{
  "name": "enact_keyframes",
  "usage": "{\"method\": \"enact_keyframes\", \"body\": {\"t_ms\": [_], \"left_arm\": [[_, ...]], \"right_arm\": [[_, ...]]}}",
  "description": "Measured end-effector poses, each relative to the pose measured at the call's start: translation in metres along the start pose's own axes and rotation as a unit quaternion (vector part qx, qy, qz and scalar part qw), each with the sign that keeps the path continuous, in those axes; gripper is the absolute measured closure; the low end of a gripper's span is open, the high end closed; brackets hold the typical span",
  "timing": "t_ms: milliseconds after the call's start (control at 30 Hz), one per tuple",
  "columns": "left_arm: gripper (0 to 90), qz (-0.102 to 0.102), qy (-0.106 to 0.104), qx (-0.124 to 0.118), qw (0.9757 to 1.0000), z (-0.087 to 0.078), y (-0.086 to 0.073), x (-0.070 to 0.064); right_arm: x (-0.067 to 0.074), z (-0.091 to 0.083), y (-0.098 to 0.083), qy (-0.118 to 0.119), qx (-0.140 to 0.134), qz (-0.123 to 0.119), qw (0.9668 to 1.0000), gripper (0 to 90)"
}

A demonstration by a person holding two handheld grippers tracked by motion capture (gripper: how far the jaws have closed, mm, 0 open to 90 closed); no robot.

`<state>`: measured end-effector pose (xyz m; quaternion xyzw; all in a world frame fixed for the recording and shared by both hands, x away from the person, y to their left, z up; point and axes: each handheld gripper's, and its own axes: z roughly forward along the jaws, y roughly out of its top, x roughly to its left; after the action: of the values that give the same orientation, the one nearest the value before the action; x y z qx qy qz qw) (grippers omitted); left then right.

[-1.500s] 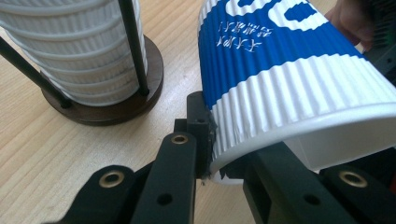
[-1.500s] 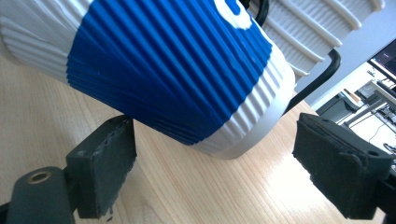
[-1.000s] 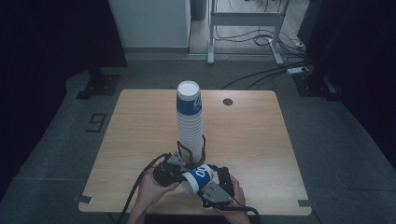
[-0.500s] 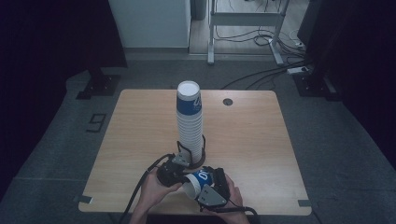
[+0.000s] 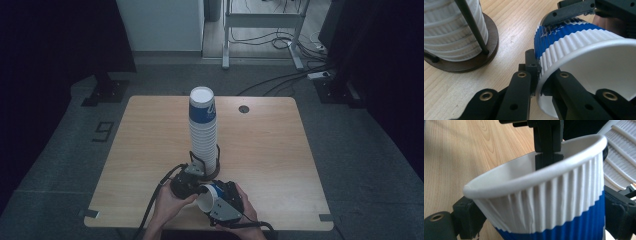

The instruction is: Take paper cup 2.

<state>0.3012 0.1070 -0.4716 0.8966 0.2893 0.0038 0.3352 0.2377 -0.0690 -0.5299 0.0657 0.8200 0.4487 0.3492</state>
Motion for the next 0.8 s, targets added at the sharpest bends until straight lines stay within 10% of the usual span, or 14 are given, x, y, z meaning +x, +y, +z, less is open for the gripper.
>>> {"method": "enact_keyframes", "body": {"t_ms": [500, 800], "left_arm": [[86.7, -0.010, -0.005, 0.001, 0.9999, 0.0029, 0.0026, 0.0000], [79.1, -0.014, -0.008, -0.053, 0.9985, 0.0009, -0.0046, 0.0015]], "right_arm": [[0.0017, -0.0007, 0.0037, -0.003, -0.013, -0.013, 0.9998, 10.7], [-0.0030, -0.0035, 0.0033, -0.001, -0.023, 0.018, 0.9996, 16.2]]}}
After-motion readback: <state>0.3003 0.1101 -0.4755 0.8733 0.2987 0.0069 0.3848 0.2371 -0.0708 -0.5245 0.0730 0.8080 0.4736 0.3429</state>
